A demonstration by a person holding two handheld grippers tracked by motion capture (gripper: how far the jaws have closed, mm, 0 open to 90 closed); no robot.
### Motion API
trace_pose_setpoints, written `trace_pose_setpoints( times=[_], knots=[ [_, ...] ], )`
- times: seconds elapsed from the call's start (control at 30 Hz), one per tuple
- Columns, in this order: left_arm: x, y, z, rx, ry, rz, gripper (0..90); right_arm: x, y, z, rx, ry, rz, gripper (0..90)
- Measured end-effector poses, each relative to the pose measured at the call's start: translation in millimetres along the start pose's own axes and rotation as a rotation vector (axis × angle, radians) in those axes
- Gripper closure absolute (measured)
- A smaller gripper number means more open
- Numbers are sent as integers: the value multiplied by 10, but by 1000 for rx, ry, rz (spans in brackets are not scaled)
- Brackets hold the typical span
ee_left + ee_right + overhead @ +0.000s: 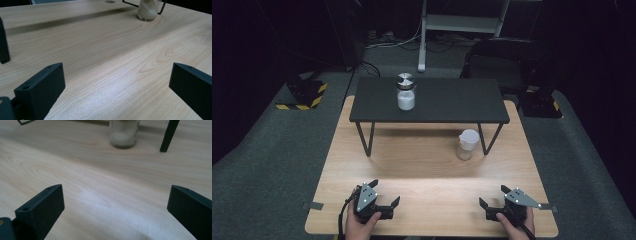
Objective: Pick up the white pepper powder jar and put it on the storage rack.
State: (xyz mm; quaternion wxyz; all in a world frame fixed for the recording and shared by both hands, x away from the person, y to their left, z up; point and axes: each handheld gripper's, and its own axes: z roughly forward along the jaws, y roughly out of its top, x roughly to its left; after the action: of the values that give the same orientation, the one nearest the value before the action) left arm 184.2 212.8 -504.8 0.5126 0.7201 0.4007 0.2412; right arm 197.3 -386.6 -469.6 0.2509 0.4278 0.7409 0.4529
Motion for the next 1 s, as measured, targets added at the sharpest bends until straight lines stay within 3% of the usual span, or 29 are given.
trace_pose_setpoints(
  times=[0.13,0.43,0.8,1.0],
  knots=[
    [17,-12,-6,-7,-4,-10,4,-19,132,3,-28,2,11,7],
    [-2,-16,-8,-9,-5,3,4,41,440,171,-48,-7,-23,5],
    [3,-32,-12,-17,-10,-1,4,50,692,532,-52,-24,-3,4],
    [2,-29,-12,-15,-11,1,4,44,724,784,-45,-54,24,10]
  ],
)
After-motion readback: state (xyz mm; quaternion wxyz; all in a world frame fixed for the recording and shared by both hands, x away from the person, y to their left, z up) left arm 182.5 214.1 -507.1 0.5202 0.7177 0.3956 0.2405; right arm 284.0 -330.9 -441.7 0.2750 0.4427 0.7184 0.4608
